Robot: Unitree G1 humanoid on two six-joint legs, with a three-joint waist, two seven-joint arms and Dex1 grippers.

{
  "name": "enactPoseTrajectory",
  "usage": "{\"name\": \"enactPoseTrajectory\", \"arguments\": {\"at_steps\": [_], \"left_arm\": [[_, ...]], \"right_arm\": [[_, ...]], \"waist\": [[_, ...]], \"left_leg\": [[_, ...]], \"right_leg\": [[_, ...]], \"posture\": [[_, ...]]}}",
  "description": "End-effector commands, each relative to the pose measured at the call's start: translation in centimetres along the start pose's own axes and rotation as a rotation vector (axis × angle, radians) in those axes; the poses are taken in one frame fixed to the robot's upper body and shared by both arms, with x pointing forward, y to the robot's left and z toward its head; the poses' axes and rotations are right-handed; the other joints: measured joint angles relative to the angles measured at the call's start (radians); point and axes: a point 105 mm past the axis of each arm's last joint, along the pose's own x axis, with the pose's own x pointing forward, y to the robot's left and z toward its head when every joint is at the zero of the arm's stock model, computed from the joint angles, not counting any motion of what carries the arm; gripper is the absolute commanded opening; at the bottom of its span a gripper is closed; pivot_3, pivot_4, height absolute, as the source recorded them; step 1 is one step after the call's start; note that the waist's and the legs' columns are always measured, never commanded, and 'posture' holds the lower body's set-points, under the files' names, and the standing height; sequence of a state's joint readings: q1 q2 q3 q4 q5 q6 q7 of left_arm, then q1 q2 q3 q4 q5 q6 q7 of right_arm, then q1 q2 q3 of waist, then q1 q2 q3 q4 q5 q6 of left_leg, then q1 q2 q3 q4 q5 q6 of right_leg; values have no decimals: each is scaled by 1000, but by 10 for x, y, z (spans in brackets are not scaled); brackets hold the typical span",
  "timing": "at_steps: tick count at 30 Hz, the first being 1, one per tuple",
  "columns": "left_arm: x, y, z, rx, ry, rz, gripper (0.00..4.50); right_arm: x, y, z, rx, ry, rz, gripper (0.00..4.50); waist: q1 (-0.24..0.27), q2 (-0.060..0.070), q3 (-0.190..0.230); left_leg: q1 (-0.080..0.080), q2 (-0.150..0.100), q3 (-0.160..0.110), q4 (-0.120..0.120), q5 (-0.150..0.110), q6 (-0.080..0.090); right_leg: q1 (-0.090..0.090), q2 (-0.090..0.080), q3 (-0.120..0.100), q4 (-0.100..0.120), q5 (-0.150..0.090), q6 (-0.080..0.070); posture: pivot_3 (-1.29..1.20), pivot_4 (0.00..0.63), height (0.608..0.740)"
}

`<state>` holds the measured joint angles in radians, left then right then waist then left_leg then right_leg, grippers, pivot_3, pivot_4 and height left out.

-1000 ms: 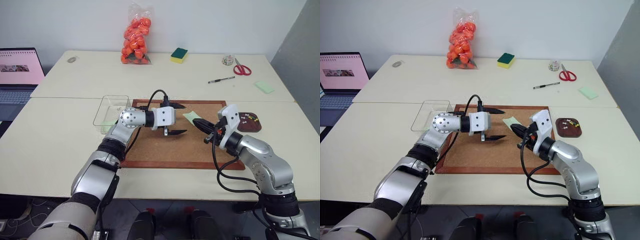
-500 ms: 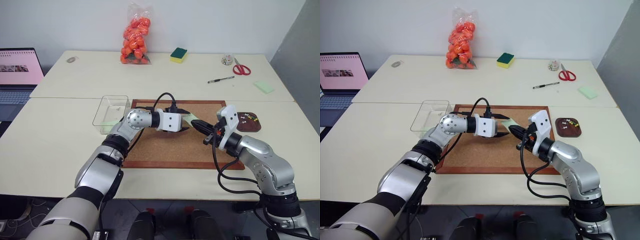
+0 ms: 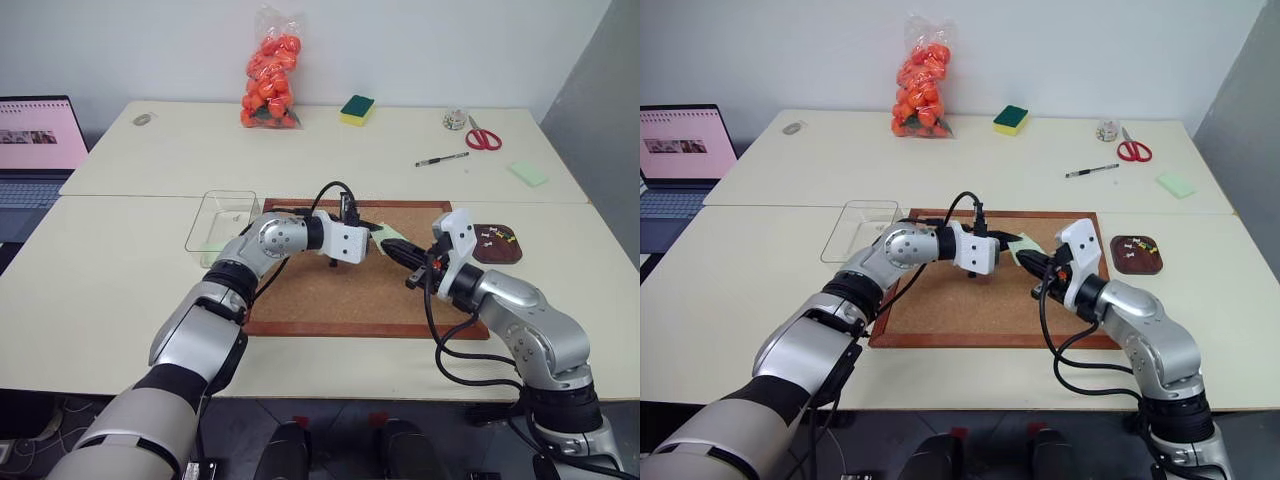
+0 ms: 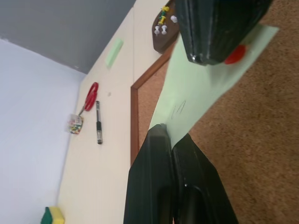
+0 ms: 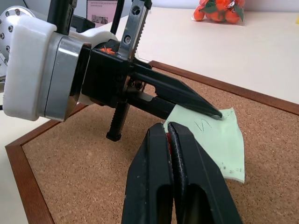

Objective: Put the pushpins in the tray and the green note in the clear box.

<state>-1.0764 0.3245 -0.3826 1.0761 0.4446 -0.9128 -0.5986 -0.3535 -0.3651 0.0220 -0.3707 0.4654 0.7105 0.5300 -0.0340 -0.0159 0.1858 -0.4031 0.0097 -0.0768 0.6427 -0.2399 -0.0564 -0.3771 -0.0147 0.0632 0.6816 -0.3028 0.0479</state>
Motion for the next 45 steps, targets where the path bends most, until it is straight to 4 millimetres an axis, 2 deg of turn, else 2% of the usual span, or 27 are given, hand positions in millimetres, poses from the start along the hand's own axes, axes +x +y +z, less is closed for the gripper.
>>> {"name": "enactPoseTrajectory", "arguments": {"at_steps": [1,13,22,33,37,41,45], "left_arm": [[-1,15,8,93,-27,40,9],[-1,16,8,171,-22,43,9],[-2,16,4,137,-8,58,9],[-2,16,4,135,-6,60,9],[-4,16,-2,25,5,80,9],[-9,12,-6,-126,-1,64,9],[-18,2,-6,-213,-18,21,9]], "right_arm": [[0,3,16,2,-59,6,0],[-1,-6,30,124,-103,-27,0],[-5,7,31,100,-82,52,0],[-8,-3,38,101,-127,-8,0],[-24,-27,48,68,-170,-144,0],[-43,-41,57,1,-214,-219,0],[-68,-65,48,-117,-163,-353,0]], "waist": [[1,0,0],[1,0,0],[1,0,0],[1,0,0],[1,0,0],[1,0,0],[-1,0,0]], "left_leg": [[0,0,0,0,0,0],[-2,0,0,0,0,0],[-5,0,0,1,0,0],[-6,0,0,1,0,0],[-6,0,0,1,0,0],[-8,-1,0,2,0,0],[-8,-1,0,2,0,0]], "right_leg": [[0,0,0,0,0,0],[-2,0,0,1,0,0],[-5,0,-1,1,0,0],[-6,0,-1,1,0,0],[-6,0,-1,2,0,0],[-8,-1,-1,3,0,0],[-10,-1,0,5,0,0]], "posture": [[0,150,740],[0,150,740],[0,150,740],[0,150,740],[0,150,740],[0,150,740],[0,150,740]]}}
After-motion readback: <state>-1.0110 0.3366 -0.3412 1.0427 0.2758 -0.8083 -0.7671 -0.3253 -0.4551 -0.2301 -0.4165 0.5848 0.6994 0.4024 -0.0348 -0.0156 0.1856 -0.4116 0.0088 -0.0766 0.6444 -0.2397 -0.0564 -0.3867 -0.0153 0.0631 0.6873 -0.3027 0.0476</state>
